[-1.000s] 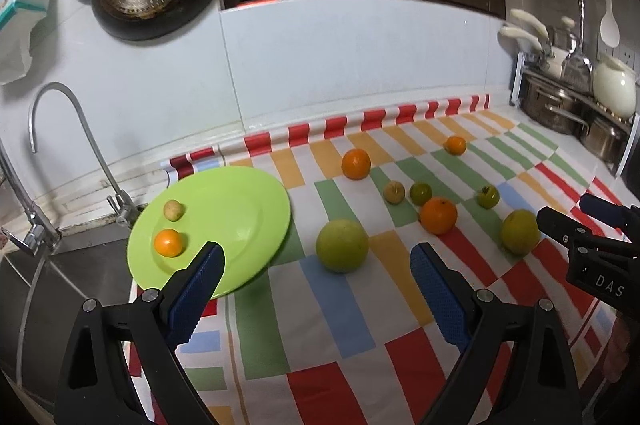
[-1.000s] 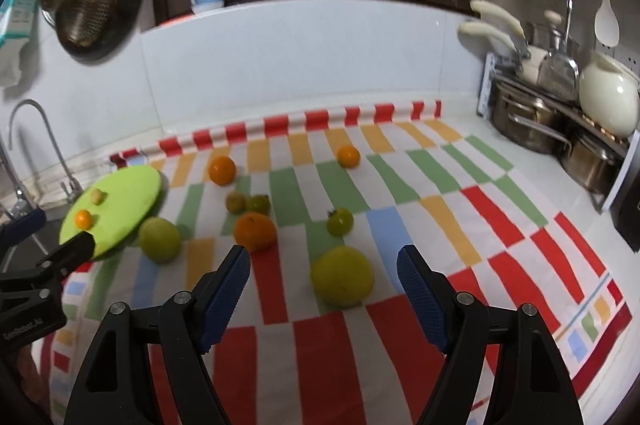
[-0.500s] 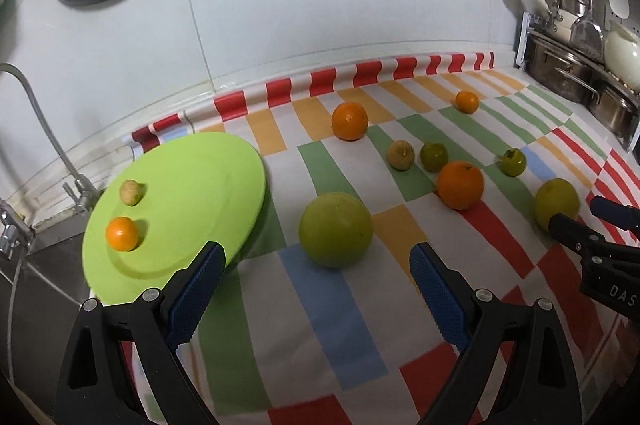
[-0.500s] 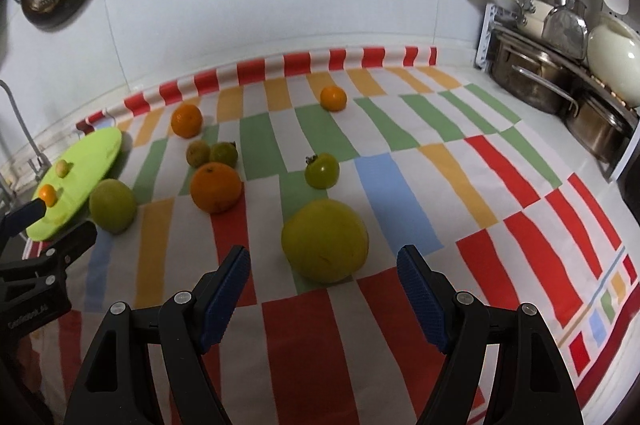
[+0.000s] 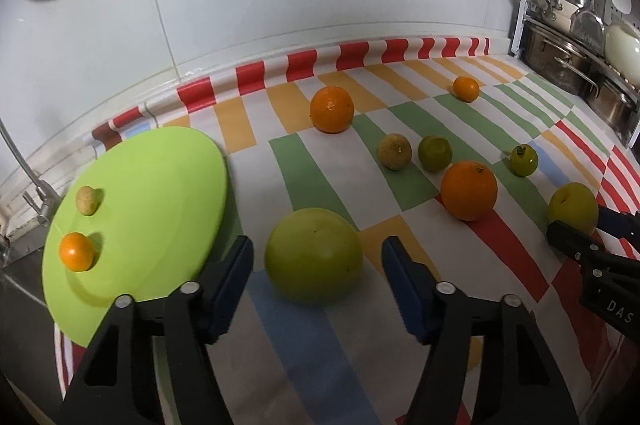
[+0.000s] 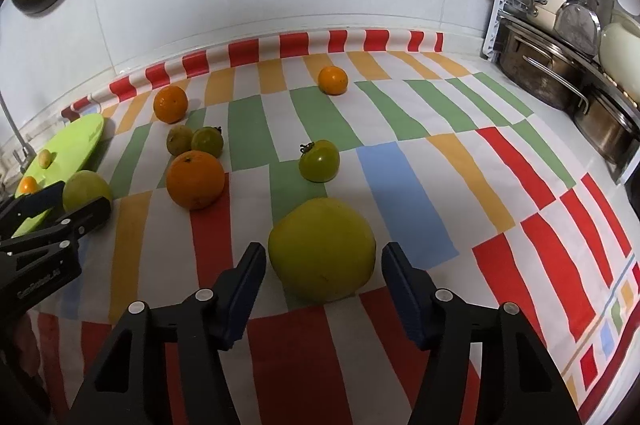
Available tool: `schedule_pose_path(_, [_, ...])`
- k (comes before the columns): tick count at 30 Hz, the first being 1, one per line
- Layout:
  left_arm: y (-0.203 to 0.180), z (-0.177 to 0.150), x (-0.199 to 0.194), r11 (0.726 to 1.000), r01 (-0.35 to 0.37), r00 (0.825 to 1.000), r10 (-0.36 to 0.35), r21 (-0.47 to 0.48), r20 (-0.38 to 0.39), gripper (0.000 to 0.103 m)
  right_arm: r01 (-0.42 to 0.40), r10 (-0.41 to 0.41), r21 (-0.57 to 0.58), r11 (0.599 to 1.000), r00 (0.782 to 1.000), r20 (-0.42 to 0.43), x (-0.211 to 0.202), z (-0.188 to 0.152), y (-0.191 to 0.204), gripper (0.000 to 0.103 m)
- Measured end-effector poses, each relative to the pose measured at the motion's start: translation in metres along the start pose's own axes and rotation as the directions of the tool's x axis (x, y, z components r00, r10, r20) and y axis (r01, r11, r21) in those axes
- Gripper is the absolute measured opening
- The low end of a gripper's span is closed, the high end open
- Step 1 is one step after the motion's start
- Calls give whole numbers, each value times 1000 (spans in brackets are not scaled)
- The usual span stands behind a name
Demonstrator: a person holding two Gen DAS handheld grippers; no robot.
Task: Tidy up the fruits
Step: 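Grasp the large pomelo with the left tool while the right tool grasps a green apple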
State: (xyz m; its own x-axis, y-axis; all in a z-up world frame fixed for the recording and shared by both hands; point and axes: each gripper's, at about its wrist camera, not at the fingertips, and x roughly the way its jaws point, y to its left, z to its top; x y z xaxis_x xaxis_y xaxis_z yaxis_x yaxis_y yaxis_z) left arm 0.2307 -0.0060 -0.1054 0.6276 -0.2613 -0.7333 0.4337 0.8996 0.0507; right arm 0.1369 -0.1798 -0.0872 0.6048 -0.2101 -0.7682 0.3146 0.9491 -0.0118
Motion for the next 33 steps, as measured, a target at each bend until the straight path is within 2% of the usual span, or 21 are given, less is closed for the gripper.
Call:
schedule_pose_path(3, [0, 0, 3, 1000, 3, 1000, -3, -5, -4, 55, 8, -8, -20, 1000, 1000, 8, 1, 1, 1, 54])
schedule_pose_path(7, [0, 1, 5, 1000, -9, 1000, 9, -1, 2, 49, 14, -14, -33, 999, 1000, 14, 2, 3, 3, 54])
schedule_pose_path(17, [2, -3, -9, 1000, 13, 1000, -12, -19, 17, 49, -27, 30, -74, 997, 999, 36, -6, 6, 8, 53])
schedule_pose_path(25, [15, -4, -44, 998, -11, 998, 15, -65, 66, 49, -91, 102, -137, 986, 991, 80, -24, 13, 26, 53])
schedule_pose_path(33, [31, -8, -77, 991, -35, 993, 49, -127, 109, 49, -166, 194, -213, 963, 973, 122, -49, 19, 49, 53])
